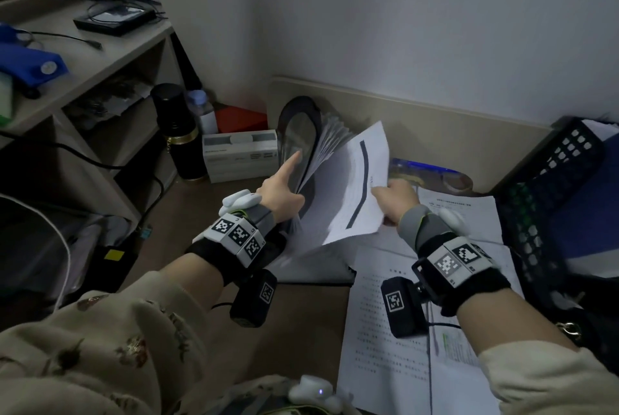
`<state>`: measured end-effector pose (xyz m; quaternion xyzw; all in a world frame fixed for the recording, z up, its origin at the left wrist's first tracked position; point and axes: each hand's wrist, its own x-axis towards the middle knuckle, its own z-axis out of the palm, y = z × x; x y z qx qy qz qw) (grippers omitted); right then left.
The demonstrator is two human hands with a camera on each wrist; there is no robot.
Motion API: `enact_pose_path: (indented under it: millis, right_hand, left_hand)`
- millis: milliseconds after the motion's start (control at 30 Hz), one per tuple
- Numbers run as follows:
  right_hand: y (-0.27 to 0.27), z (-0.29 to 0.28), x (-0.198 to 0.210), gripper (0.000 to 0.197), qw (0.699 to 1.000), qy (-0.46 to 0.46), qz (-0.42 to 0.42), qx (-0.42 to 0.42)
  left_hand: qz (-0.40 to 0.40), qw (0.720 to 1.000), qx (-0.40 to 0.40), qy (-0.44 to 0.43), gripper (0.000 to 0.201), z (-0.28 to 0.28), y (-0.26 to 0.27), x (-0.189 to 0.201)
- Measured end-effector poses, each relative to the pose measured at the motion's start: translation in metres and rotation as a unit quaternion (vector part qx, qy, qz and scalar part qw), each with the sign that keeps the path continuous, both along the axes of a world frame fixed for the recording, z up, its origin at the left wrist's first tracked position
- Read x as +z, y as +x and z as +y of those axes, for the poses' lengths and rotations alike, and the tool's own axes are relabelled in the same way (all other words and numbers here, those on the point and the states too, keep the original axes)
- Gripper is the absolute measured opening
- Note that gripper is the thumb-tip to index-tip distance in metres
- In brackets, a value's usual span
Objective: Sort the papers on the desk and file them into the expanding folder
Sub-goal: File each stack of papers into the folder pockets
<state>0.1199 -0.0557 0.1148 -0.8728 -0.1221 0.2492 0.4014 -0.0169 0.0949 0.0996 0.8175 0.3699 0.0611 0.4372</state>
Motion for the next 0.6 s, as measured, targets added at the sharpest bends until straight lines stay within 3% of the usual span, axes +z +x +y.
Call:
enact_pose_path:
  millis: [133,267,433,600]
  right_hand:
    - [-0.009,0.018,-0.014,0.012,0.998,-0.018,0.022,0.056]
    - [-0.021,0.033,-0.027,0.036,0.996,-0.028,0.035,0.083]
    - [-0.024,0.039,-0.025,0.041,0.990,-0.058,0.091,0.089]
    - [-0.025,0.044,-0.034,0.045,0.980,-0.150,0.046,0.123]
  left_hand:
    - [0.001,1.000,-0.002,-0.001,0.092,0.003,0.000,-0.001]
    - [0.002,1.000,-0.001,-0.004,0.093,0.005,-0.001,-0.002]
    - [0.002,1.000,-0.006,-0.017,0.093,0.009,-0.003,-0.002]
    - [-0.010,0.999,-0.009,-0.029,0.093,0.013,-0.005,-0.003]
